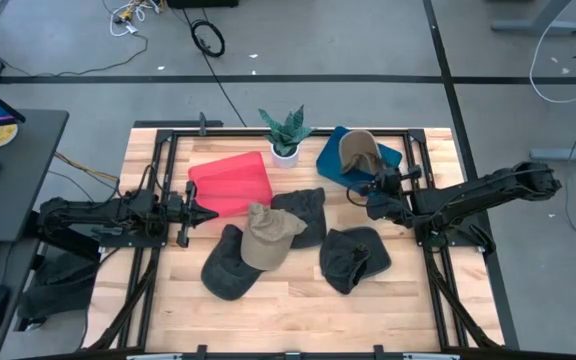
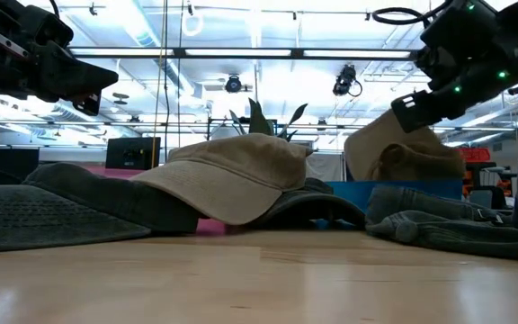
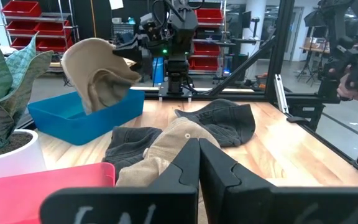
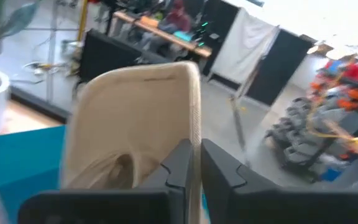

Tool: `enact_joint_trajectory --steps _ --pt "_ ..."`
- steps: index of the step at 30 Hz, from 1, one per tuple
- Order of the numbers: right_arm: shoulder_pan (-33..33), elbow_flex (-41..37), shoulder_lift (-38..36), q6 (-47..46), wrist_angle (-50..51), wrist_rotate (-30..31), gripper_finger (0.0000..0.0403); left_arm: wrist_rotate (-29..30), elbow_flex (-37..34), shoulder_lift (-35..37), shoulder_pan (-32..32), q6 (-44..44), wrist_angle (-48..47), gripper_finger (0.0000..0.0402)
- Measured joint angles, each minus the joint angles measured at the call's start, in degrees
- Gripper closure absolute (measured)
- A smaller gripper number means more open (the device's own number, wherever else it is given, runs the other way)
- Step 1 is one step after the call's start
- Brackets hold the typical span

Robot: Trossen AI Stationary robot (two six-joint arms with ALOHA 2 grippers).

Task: Pick & Place hat
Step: Put the right brown cap into the blue bin

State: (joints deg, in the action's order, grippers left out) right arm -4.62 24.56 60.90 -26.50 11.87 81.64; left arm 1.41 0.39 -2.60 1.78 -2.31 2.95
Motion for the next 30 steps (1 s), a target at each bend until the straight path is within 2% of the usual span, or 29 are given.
enact_joint_trajectory --steps 7,14,21,25,30 --pt "0.57 0.0 0.0 6.37 -6.04 -8.41 0.0337 0.02 0.01 0.0 0.0 0.02 0.02 0.0399" --pt "0.59 0.0 0.0 15.02 -18.13 -15.88 0.026 0.02 0.02 -0.01 0.0 0.02 0.0 0.0399" --pt "0.56 0.0 -0.02 22.53 -23.71 -20.62 0.0188 0.0 0.02 0.0 0.0 0.0 -0.01 0.0399" --pt "0.54 0.0 -0.07 22.59 -26.83 -21.11 0.0172 0.02 0.01 0.0 0.0 0.0 0.01 0.0399" --pt "0.09 0.0 -2.77 24.47 -26.65 -21.09 0.0174 0.0 0.02 -0.01 0.0 0.02 0.01 0.0399"
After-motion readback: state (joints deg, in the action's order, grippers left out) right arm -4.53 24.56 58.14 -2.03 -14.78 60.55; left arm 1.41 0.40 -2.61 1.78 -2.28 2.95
